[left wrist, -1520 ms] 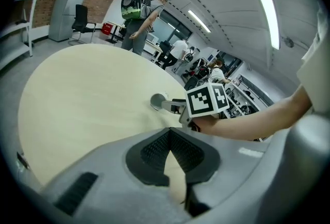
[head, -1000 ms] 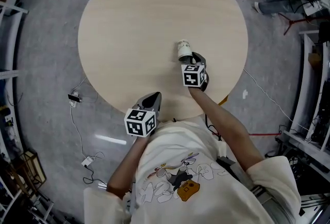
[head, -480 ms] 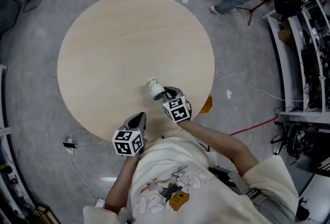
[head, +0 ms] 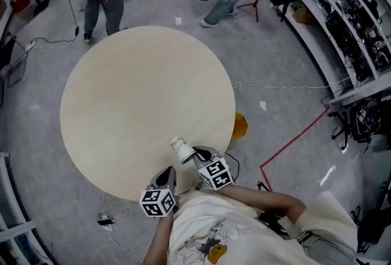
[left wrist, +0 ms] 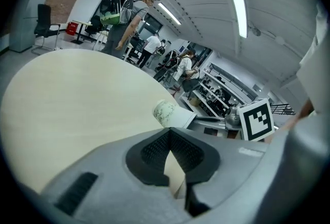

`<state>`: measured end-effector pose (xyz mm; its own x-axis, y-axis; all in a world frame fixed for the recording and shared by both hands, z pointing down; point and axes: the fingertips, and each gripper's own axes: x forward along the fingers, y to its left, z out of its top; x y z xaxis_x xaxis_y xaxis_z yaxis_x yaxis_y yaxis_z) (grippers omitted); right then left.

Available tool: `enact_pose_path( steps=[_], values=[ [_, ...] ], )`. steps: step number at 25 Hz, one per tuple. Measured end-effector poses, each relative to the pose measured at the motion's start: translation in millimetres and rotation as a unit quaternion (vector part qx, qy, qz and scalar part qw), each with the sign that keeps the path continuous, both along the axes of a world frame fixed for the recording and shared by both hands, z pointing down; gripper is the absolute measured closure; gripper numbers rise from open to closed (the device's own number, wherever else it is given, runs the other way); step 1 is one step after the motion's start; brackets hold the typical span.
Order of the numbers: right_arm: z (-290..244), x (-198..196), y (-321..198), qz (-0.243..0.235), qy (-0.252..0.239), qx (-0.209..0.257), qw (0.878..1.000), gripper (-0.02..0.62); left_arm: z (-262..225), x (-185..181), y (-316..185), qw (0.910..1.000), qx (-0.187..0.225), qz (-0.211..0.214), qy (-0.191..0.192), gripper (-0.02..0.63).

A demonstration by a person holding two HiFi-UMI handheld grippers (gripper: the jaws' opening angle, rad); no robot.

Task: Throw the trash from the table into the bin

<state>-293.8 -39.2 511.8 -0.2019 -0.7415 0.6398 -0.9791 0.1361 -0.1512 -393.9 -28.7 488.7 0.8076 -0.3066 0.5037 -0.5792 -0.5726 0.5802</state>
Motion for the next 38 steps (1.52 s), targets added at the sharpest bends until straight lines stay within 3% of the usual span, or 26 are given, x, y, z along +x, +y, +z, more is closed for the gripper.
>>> enact_pose_path(
  steps=[7,13,18,25,38],
  values=[
    [5.9,-4.4,26.6,-0.009,0.004,0.005,1.0,0.568,12.8,7.9,20.0,0.9998,-0.011,0.019,0.001,0.6],
    [-2.6,-14.2,19.1,-0.022,0.002,0.026,0.999,0.569,4.4,4.8,2.2,0.9999,0.001,0.011,-0.001,0.6],
    [-15.5,-17.2,27.6,-0.028,-0.006,0.053,0.998,0.569,3.8,18.9,13.8,0.9985,0.01,0.052,-0.013,0.6],
    [-17.5,39.8,49.4,0.015,-0.016,0.068,0.997,0.569,-2.7,65.6,32.4,0.996,0.022,0.082,-0.028,0.6],
    [-10.8,137.6,113.2,0.041,-0.019,0.058,0.997,0.569,5.8,171.8,92.4,0.9908,0.018,0.13,-0.033,0.6]
  ],
)
